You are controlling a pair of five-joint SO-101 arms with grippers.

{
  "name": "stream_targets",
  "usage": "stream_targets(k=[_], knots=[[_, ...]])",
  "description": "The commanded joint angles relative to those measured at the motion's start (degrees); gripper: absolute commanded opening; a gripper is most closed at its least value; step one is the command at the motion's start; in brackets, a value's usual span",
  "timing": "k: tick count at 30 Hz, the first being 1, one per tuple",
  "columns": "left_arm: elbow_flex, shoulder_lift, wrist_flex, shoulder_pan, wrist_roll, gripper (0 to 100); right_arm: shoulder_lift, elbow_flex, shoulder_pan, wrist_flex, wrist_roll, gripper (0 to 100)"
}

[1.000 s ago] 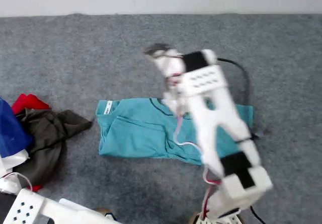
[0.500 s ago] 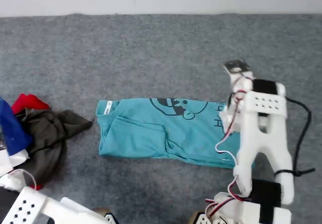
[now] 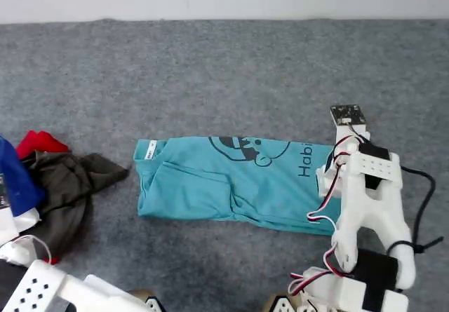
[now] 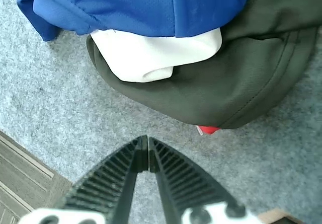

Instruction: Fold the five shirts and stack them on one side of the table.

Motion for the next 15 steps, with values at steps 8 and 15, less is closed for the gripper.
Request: stream_targets(k=[8,15], knots=[[-0.3,-0.4,0.4,0.2,-0.2,2,12.6,-6.9,0.3,1.9,-0.4,13.4],[-0.3,-0.4,0.4,0.3,-0.2,2,9.2,-7.6,0.8,3.5,0.2,0.9]])
